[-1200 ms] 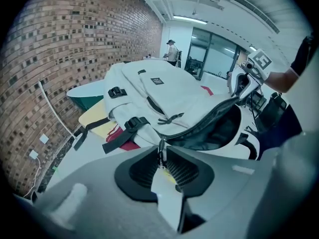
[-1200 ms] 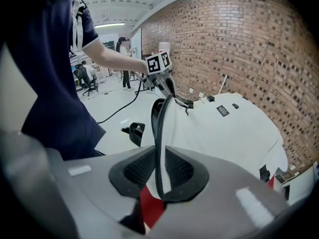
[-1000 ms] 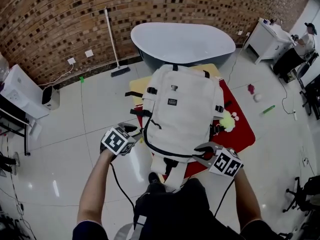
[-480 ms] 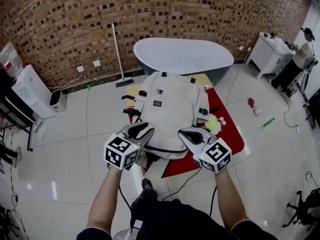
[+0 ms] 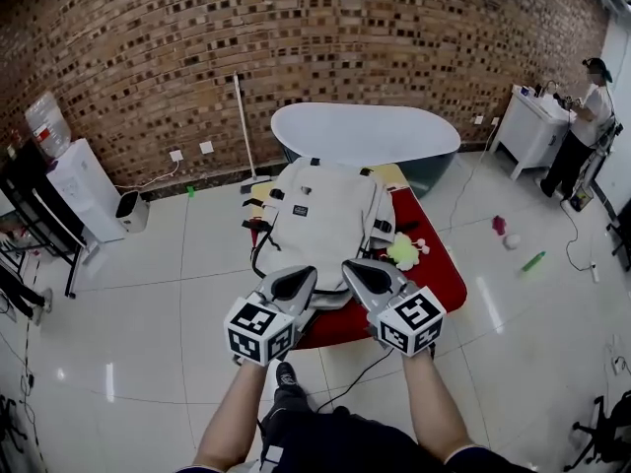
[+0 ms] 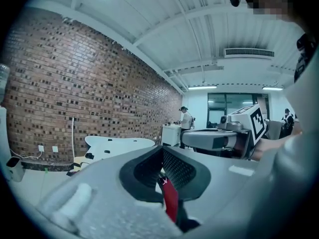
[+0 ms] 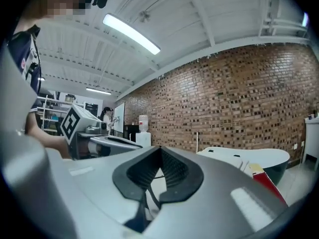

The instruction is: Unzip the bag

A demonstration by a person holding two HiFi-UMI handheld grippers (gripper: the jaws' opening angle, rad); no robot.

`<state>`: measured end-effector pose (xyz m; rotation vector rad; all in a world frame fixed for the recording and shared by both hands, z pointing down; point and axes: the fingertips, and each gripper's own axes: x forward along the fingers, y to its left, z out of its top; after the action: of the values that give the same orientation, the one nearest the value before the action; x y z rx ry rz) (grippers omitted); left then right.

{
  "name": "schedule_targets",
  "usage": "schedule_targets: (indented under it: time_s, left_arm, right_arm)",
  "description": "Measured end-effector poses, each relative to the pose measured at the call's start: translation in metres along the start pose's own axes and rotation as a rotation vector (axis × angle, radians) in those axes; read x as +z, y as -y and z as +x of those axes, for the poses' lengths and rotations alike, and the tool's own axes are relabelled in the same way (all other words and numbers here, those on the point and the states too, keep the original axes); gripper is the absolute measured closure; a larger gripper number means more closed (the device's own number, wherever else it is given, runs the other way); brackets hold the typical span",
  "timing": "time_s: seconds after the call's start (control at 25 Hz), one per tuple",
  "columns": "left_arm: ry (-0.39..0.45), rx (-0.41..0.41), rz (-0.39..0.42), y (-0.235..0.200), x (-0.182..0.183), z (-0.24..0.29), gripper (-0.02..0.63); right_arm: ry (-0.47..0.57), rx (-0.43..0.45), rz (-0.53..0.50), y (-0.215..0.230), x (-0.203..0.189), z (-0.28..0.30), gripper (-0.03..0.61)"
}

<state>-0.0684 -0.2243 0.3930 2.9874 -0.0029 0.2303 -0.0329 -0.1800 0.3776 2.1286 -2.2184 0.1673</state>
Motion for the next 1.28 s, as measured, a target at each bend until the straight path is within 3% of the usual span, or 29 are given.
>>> schedule_targets:
  time_s: [0.32, 0.6, 1.28]
  left_arm:
    - [0.025, -0.001, -0.047, 0.05, 0.004, -0.021, 0.612]
    - [0.023, -0.02, -0.028, 0.075, 0.004, -0.024, 0.612]
    - [0.032, -0.012, -0.002, 0.082, 0.014, -0.029, 0.612]
  right_arm:
    - [0.068, 0.038, 0.014, -0.031, 0.012, -0.04, 0.572]
    - [0.088, 0.054, 0.013, -0.043, 0.017, -0.06, 0.572]
    - [0.085, 0.057, 0.025, -0.042, 0.017, -0.066, 0.572]
